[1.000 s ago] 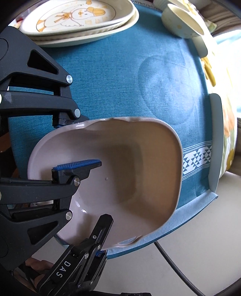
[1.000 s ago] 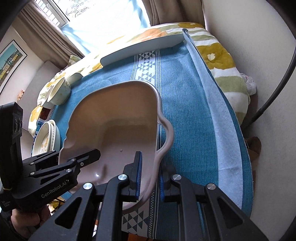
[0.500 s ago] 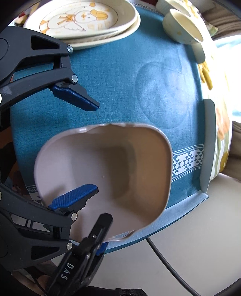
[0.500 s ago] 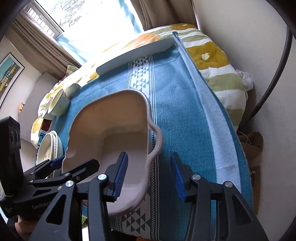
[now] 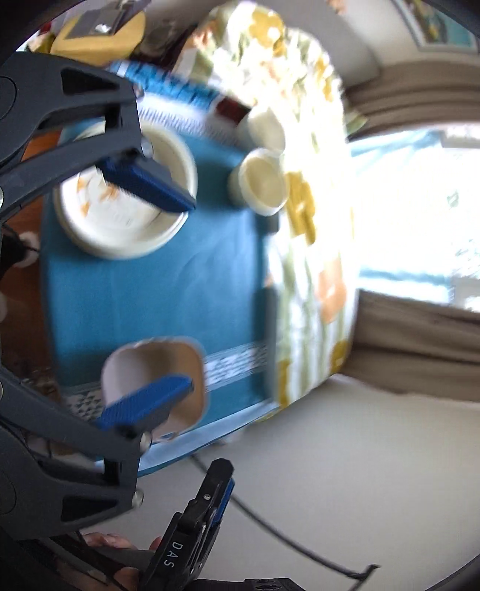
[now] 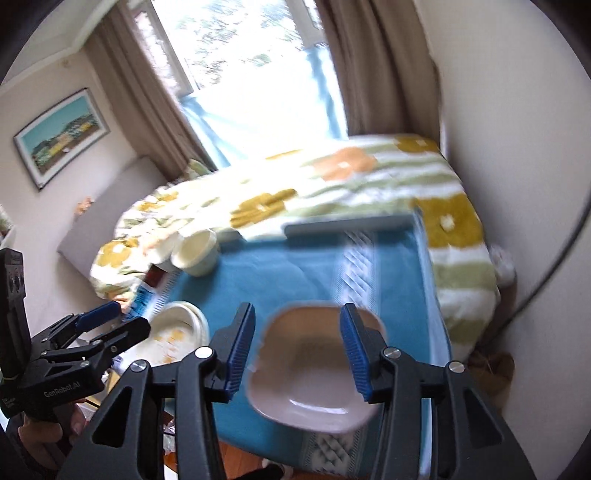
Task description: Organize plates and bowls
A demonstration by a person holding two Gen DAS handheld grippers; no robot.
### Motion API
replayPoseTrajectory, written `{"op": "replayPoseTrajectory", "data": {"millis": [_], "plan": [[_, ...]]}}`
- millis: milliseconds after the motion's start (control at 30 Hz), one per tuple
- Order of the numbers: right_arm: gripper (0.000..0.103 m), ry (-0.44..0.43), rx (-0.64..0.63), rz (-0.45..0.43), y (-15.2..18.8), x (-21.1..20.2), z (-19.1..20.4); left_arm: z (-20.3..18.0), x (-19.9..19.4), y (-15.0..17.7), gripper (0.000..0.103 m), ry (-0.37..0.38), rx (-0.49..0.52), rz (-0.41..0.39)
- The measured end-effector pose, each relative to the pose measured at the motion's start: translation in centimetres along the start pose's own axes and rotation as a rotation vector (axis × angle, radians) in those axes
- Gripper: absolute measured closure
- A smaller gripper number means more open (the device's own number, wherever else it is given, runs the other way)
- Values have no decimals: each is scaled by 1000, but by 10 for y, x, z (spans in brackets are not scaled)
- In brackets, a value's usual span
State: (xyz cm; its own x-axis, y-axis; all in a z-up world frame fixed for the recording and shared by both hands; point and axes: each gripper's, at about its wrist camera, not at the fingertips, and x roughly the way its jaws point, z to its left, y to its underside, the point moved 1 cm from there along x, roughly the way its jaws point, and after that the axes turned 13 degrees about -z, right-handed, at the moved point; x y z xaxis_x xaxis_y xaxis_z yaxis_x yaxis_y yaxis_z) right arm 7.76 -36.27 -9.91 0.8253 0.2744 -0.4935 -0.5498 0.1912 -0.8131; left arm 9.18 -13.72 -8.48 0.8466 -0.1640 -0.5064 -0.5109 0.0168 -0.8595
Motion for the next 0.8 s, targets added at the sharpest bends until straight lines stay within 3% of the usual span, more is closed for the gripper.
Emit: {"op": "replayPoseTrajectory", "data": {"millis": [33,67,100,200,467,633,800], "plan": [[41,-25,-20,-20,-9,1,11,10,-10,-9,0,-40,-2,-57],[20,-45,-41,-42,-18,3,22,21,-17,-16,0,-76,-2,-109],[5,-61,-62,-70,-25,5,34,31,-20,-21,0,-99,1,-132],[4,-100,-132,-144,-40,18,69,64,-2,-31,0,-139,4,-66],[4,-103,-287,-124,-67,93,140,161,54,-45,0,-158,-140,26],[4,-68,-233,65,-59,174,156,208,105,-40,0,-139,-216,100],[4,-41,-112,185,-41,245,153,244,171,-24,1,-86,-293,207]]}}
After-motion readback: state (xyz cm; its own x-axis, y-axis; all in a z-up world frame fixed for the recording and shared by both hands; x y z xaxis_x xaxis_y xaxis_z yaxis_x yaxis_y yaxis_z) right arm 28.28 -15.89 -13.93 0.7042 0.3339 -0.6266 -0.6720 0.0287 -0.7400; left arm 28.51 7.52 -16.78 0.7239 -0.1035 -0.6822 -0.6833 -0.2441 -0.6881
